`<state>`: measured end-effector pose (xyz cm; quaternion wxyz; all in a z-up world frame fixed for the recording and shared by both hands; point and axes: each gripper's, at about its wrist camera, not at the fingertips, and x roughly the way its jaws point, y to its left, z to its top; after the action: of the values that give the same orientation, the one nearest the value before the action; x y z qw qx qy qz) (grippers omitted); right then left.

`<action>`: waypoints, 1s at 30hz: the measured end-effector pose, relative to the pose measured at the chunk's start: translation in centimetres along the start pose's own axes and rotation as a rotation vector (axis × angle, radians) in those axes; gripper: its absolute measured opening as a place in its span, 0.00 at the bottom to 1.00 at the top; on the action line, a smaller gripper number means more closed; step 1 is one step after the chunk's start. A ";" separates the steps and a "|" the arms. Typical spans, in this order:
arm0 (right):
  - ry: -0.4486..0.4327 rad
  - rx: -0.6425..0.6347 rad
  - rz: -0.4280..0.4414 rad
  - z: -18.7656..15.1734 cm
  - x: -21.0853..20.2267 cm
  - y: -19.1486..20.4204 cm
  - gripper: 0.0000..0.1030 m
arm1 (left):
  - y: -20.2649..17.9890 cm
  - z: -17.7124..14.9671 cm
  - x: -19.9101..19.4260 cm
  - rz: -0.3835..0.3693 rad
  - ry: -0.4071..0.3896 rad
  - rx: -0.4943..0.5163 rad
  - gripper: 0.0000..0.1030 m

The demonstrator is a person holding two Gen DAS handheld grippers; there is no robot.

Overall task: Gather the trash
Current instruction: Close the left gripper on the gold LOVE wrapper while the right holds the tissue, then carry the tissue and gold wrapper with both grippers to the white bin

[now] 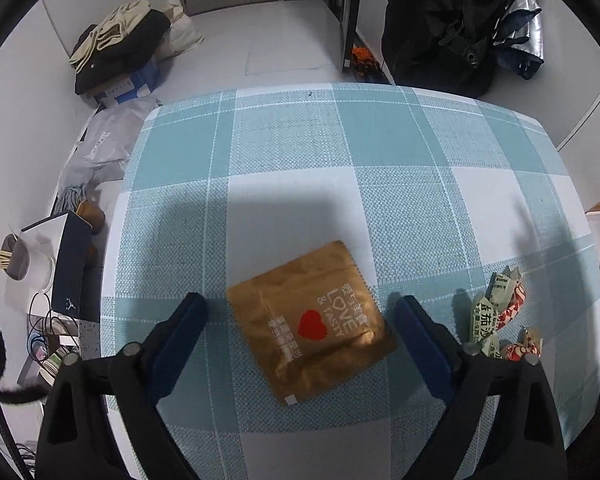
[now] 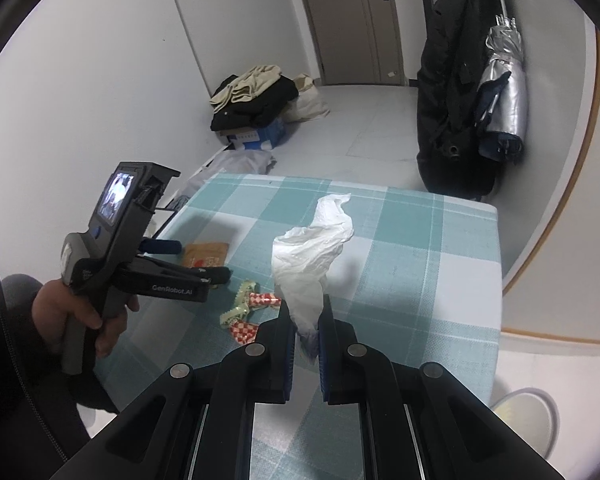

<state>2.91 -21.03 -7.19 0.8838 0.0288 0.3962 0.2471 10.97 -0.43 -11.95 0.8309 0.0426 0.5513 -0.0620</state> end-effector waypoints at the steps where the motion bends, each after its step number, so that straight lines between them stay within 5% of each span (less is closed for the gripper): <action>1: -0.001 -0.002 0.005 -0.1 -0.1 0.1 0.09 | 0.1 0.1 0.0 -0.005 -0.004 0.008 0.79; 8: -0.008 -0.007 0.021 -0.1 -0.4 0.4 0.09 | -1.8 -0.8 -0.5 -0.031 -0.037 0.052 0.47; 16: -0.002 0.005 0.002 -0.2 -0.2 0.1 0.09 | -1.9 -1.2 -0.4 -0.054 -0.024 0.089 0.39; 30: 0.015 0.008 -0.027 -0.6 0.3 0.1 0.09 | 0.0 -1.1 -1.7 -0.204 -0.036 0.022 0.07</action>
<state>2.66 -20.90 -7.81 0.8839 0.0250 0.4041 0.2341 9.30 -0.15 -10.83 0.8295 -0.0056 0.5372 -0.1529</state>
